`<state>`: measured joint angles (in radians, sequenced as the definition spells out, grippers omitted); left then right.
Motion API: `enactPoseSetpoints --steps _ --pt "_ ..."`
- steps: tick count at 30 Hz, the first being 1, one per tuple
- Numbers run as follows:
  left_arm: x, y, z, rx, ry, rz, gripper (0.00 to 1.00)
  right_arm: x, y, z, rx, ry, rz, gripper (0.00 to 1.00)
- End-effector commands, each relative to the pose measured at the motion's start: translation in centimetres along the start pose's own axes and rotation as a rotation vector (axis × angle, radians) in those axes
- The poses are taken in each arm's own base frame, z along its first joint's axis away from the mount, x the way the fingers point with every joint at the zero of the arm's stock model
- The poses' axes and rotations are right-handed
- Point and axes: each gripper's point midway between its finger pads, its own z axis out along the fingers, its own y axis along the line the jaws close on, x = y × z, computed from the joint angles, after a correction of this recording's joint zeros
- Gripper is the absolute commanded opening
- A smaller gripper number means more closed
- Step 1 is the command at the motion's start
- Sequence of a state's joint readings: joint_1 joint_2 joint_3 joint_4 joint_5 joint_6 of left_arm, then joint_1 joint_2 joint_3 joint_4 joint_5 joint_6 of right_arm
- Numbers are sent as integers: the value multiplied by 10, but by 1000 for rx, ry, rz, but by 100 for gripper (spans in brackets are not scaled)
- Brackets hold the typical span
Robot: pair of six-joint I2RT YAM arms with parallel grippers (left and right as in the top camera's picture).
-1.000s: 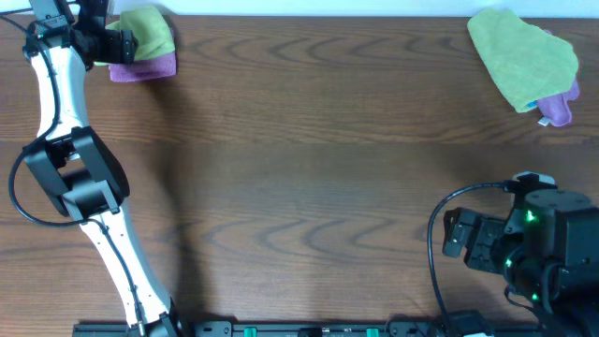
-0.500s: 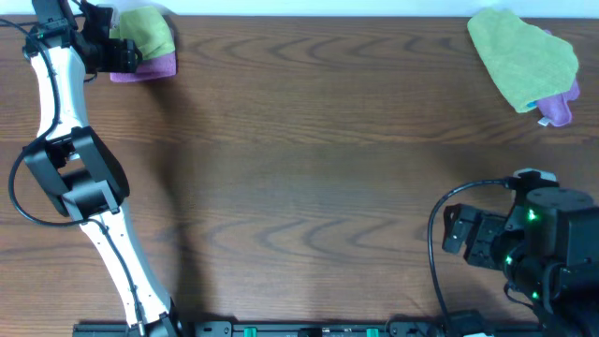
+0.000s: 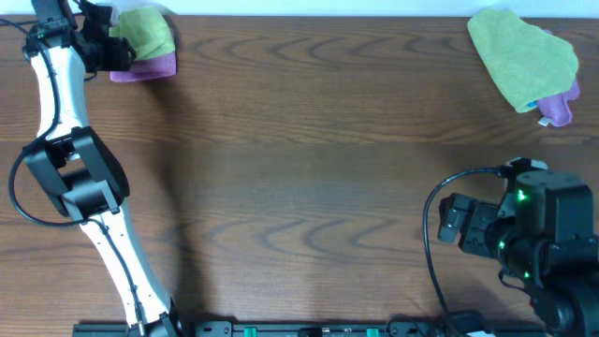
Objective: Fold the cloth
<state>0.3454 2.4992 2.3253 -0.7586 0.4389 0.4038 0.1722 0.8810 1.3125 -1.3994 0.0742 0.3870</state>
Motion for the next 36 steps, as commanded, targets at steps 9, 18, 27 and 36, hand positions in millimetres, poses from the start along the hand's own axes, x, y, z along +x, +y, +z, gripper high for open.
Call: enactPoseSetpoints --steps 9,18,27,36 --pt "2 -13 8 22 7 16 47 -7 2 3 -6 -19 24 99" --pt "15 -15 23 30 23 11 37 -7 2 3 -6 -19 24 99" --pt "9 -11 23 16 -2 22 9 -7 2 3 -7 -18 25 99" --pt "5 5 22 -70 -9 34 6 -7 2 3 -7 -18 25 99"
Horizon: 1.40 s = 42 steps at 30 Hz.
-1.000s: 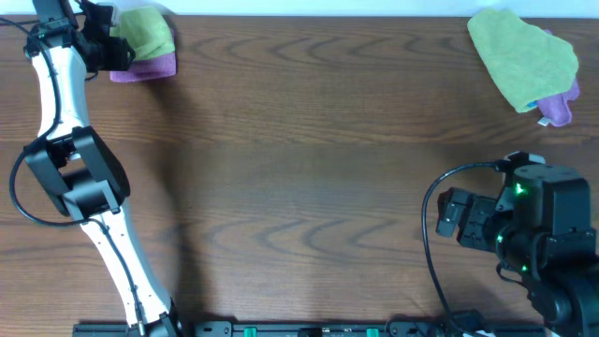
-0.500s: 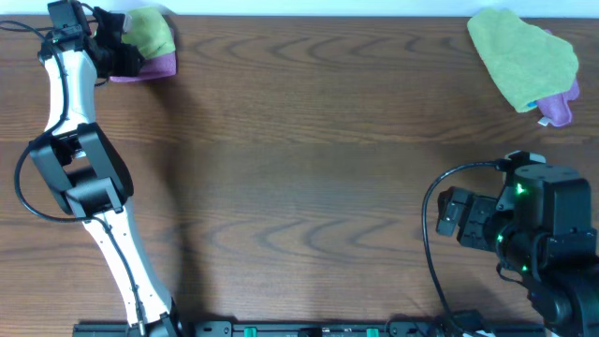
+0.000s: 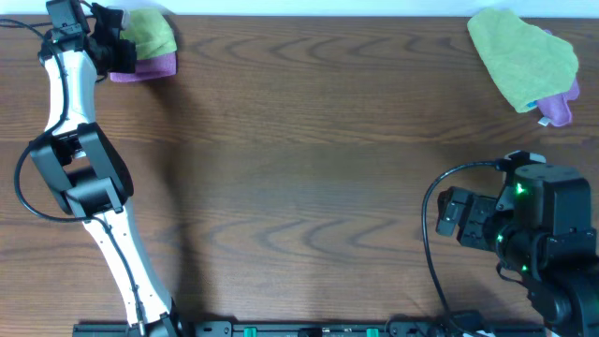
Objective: Fold the cloth
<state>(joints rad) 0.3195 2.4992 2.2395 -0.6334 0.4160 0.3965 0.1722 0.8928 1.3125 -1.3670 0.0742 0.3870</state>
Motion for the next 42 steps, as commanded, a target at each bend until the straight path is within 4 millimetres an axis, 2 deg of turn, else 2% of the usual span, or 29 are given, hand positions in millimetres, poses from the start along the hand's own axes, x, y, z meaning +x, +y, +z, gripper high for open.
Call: enactPoseSetpoints --steps 1,12,19,22,26,32,33,34,35,36,39,42 --pt "4 12 0 -64 17 8 6 1 -1 1 1 1 23 99" --pt "-4 36 -5 -156 -17 22 6 0 -1 1 1 0 23 99" --pt "-11 38 -6 -164 -39 33 6 0 -1 1 0 -2 23 99" --pt "-9 41 -7 -181 -30 38 6 -1 -1 1 -1 -4 24 99" --pt "-2 60 -11 -288 8 38 5 -1 -1 1 -1 -5 24 99" --pt "3 61 -12 -284 26 41 7 -6 1 1 -10 -27 24 99" --pt "3 60 -11 -281 27 40 16 -7 2 1 -11 -30 25 99" --pt "3 61 -12 -281 27 40 34 -8 2 1 -12 -32 25 99" --pt "3 61 -12 -281 27 39 71 -8 2 1 -13 -34 25 99" --pt "3 61 -12 -281 27 39 77 -8 2 1 -13 -34 25 99" --pt "2 62 -12 -284 23 36 85 -8 2 1 -12 -34 25 99" --pt "-8 63 -15 -290 -19 -4 86 -8 2 1 -13 -34 25 99"
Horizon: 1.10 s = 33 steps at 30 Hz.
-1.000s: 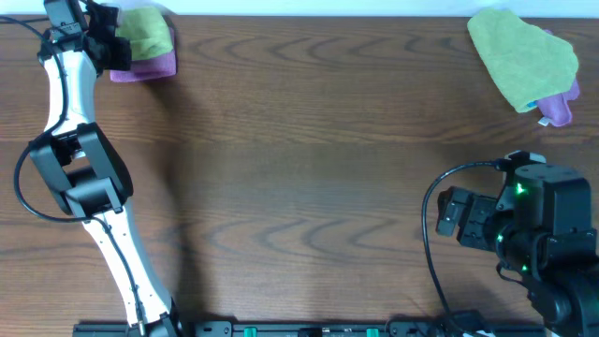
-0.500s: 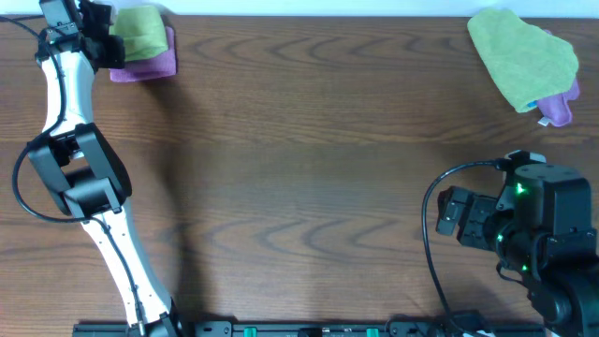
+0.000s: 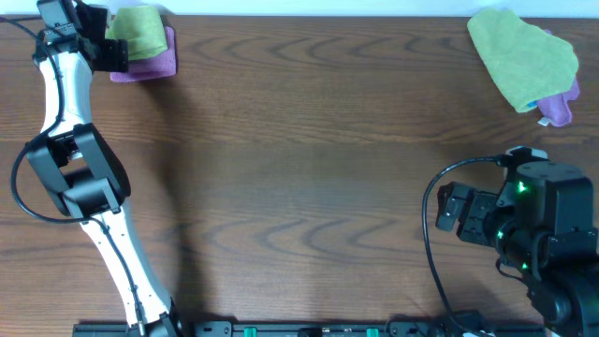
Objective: Fold the cloth
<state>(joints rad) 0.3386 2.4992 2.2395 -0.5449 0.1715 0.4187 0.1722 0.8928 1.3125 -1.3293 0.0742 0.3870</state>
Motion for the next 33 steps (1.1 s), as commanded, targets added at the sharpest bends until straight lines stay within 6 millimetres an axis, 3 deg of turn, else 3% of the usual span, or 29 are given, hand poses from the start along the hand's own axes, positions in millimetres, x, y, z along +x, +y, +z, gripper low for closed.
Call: enactPoseSetpoints --steps 1,4,5,6,7,8,11,17,28,33 --pt "-11 6 -5 -5 -39 -48 82 0 -1 1 2 0 22 99" --pt "-40 -7 -19 93 -128 -74 66 0 -1 1 2 0 22 99" --pt "-48 -12 -24 127 -156 -77 56 0 -1 1 2 0 23 99" --pt "-59 -17 -30 167 -188 -85 29 0 -1 1 2 0 23 99" --pt "-64 -20 -34 190 -207 -86 12 0 -1 1 2 1 23 99" --pt "-70 -23 -38 211 -226 -91 6 0 -1 1 2 1 23 99" --pt "-83 -38 -43 281 -274 -98 6 0 -1 1 2 0 23 99" --pt "-81 -48 -35 272 -263 -86 6 0 -3 1 9 -3 23 99" --pt "-31 -61 30 240 -131 -113 6 0 -2 1 9 -1 15 99" --pt "-10 -55 39 189 -55 -125 6 1 -3 1 10 3 15 99"
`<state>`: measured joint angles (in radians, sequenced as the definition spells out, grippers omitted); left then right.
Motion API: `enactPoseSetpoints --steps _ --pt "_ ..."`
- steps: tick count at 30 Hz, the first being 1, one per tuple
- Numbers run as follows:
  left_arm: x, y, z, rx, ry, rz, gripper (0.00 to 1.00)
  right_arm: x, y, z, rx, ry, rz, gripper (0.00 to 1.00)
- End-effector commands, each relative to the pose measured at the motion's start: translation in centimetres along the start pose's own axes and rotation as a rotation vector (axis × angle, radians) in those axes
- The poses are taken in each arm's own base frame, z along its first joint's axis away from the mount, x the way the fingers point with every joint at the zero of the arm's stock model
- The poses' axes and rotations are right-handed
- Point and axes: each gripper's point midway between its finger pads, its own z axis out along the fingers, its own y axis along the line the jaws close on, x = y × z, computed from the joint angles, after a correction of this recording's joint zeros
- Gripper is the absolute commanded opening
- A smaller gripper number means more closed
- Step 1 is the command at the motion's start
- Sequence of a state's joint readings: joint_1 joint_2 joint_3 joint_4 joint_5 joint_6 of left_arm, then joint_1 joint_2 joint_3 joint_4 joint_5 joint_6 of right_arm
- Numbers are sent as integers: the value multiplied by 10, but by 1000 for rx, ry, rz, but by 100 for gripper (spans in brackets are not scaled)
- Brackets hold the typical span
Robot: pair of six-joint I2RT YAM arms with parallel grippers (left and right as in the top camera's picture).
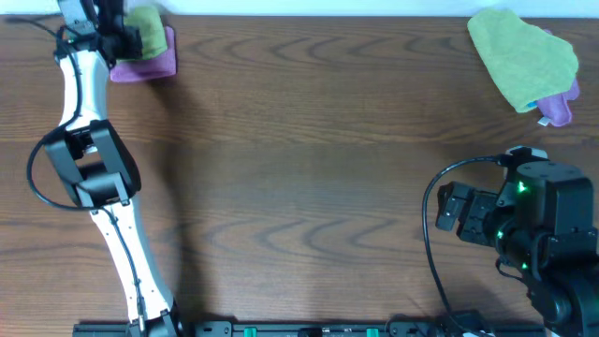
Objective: Fold the cloth
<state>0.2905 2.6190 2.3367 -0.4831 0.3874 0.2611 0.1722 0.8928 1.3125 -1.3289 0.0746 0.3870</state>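
In the overhead view a small folded green cloth (pixel 150 28) lies on a purple cloth (pixel 150 62) at the table's far left corner. My left gripper (pixel 120 34) reaches over the green cloth's left edge; its fingers are too dark and small to read. A second, crumpled green cloth (pixel 520 54) lies at the far right over another purple cloth (pixel 560 109). My right gripper (pixel 450 217) rests near the front right, far from both piles, its jaws not readable.
The white left arm (pixel 86 103) stretches along the left side of the brown wooden table (pixel 309 178). A black cable (pixel 429 245) loops beside the right arm's base. The table's far edge runs just behind both cloth piles.
My left gripper has shifted right, from beside the green cloth's left edge to over it. The green cloth looks smaller and partly covered. The right arm has not moved.
My left gripper stood at the left of the green and purple pile at the oldest moment and stayed there through the following two, while the green cloth went from rounded to flatter and squarer. Now the gripper overlaps the cloth. The right pile and right arm barely changed.
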Motion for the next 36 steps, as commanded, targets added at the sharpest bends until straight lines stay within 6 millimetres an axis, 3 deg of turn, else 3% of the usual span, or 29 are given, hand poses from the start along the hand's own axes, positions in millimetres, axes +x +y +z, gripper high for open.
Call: enactPoseSetpoints --steps 1,7,14,19,27,32,36 --pt "14 9 3 -51 50 -18 6 1 -3 1 10 2 15 99" --pt "27 7 3 -47 100 -18 6 -1 -2 1 6 -7 15 99" --pt "16 6 1 -40 63 -13 6 -3 -1 1 3 -15 16 99" --pt "-4 5 -8 -40 19 -24 6 -3 -1 1 3 -14 16 99" --pt "-59 -8 -49 -8 -96 -14 6 -3 -1 1 3 -14 9 99" --pt "-75 -17 -79 -6 -98 -16 6 -2 -2 1 7 -9 -10 99" --pt "-89 -36 -111 55 -113 -10 6 -5 -12 -4 58 -39 -9 99"
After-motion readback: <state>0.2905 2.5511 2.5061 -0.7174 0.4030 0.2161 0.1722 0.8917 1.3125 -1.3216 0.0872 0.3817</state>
